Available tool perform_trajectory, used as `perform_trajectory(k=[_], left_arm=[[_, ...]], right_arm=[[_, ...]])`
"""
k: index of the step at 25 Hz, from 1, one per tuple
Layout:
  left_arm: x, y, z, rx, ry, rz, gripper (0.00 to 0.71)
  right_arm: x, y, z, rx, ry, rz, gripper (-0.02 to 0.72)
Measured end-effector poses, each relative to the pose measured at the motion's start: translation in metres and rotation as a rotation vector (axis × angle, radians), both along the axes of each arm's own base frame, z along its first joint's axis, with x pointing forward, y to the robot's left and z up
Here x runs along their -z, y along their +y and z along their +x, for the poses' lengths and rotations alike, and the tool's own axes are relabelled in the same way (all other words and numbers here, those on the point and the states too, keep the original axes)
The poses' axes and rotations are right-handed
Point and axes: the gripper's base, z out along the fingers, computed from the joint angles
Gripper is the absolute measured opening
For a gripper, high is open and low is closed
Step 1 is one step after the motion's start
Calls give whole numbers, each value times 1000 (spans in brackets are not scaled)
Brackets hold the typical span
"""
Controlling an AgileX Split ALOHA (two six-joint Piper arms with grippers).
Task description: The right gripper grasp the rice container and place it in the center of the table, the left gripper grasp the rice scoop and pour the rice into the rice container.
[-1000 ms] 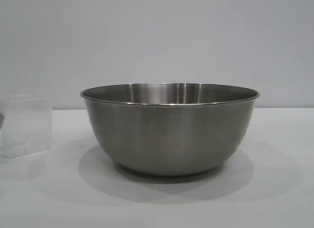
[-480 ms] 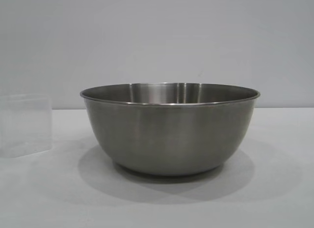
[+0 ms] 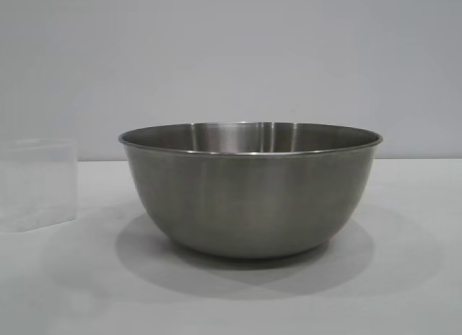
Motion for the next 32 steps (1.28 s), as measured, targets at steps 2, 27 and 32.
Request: perform_trajectory(k=[2, 27, 32], left_arm=[[-13, 1, -27, -18, 24, -26, 223], [0, 26, -195, -25, 154, -58, 223], [0, 25, -194, -7, 145, -36, 223]], right_arm=[[0, 0, 0, 1, 0, 1, 433], [0, 0, 0, 4, 0, 0, 433], [0, 0, 0, -32, -12, -33, 433]])
